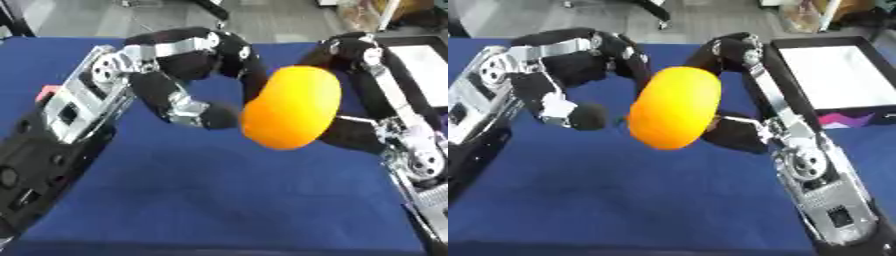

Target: Pick up the objects with one hand, pass them to the other hand, and then place them into the box on the other side of the table.

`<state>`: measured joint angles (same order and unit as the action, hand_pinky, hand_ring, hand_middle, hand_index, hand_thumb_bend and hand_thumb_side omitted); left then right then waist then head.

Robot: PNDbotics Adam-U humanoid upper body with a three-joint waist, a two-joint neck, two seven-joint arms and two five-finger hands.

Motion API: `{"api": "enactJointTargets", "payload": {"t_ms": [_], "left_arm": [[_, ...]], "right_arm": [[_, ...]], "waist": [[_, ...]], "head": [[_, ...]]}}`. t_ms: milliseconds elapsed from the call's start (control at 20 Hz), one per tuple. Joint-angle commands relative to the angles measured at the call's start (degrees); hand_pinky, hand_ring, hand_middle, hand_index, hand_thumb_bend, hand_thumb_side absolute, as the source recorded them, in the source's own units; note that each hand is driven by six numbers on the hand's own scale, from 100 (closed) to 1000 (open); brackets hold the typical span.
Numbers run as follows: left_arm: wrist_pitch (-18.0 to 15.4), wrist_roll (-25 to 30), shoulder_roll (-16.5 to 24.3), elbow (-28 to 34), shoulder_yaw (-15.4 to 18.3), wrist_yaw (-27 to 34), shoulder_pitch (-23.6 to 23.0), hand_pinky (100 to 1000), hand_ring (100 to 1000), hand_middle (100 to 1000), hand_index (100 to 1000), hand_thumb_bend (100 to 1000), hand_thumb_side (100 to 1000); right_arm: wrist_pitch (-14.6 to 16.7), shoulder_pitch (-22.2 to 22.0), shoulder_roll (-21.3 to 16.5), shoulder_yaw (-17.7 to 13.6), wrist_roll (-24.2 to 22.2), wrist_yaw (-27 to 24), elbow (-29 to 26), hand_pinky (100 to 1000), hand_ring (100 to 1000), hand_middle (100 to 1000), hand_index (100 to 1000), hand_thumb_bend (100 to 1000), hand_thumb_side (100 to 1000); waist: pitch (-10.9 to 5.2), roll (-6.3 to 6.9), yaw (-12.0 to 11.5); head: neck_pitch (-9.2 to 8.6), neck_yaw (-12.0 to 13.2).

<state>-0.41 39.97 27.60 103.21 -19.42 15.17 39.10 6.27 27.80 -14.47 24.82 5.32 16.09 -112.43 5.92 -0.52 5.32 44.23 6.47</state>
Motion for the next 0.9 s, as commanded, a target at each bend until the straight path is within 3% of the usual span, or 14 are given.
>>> {"api": "enactJointTargets", "payload": {"t_ms": [50,250,300,450,600,900], "left_arm": [[-1.1,-2.3,0.2,-0.9,3.9,-2.5,-0.4,769,620,620,791,569,753],[-2.2,-6.0,0.5,-3.0,9.5,-4.2,-2.6,770,622,623,794,563,770],[-1.9,-7.0,0.7,-3.5,10.8,-4.5,-3.3,768,627,628,799,488,811],[-2.8,-9.7,-0.3,-4.6,15.0,-6.3,-6.9,769,630,631,802,462,809],[-3.9,-12.2,-2.2,-2.4,19.2,-8.5,-11.0,770,632,632,802,445,805],[-3.6,-17.5,-5.8,3.8,27.3,-10.3,-19.4,771,631,631,799,427,800]], "right_arm": [[-0.6,1.1,-1.7,-0.5,3.0,-0.4,0.5,387,385,231,206,100,100],[-2.1,1.8,-4.0,-1.5,6.7,-2.7,1.1,387,385,231,205,100,100],[-2.5,2.1,-4.7,-1.8,7.7,-2.8,1.7,388,386,230,206,100,100],[-4.5,3.2,-8.3,-5.2,10.3,-3.8,4.4,386,385,229,205,100,100],[-6.2,4.3,-11.4,-8.3,12.9,-6.0,6.8,385,384,227,205,100,100],[-9.8,9.1,-17.1,-11.0,18.2,-10.1,14.2,387,386,226,203,100,100]], "waist": [[-0.9,-0.08,-0.2],[-0.93,-0.11,-0.3],[-0.85,-0.18,-0.5],[-0.67,-0.19,-1.3],[-0.44,-0.08,-1.8],[-0.19,0.4,-2.5]], "head": [[-0.11,-0.7],[-0.11,-1.4],[-0.11,-2.2],[-0.11,-4.1],[-0.11,-5.1],[-0.11,-7.7]]}}
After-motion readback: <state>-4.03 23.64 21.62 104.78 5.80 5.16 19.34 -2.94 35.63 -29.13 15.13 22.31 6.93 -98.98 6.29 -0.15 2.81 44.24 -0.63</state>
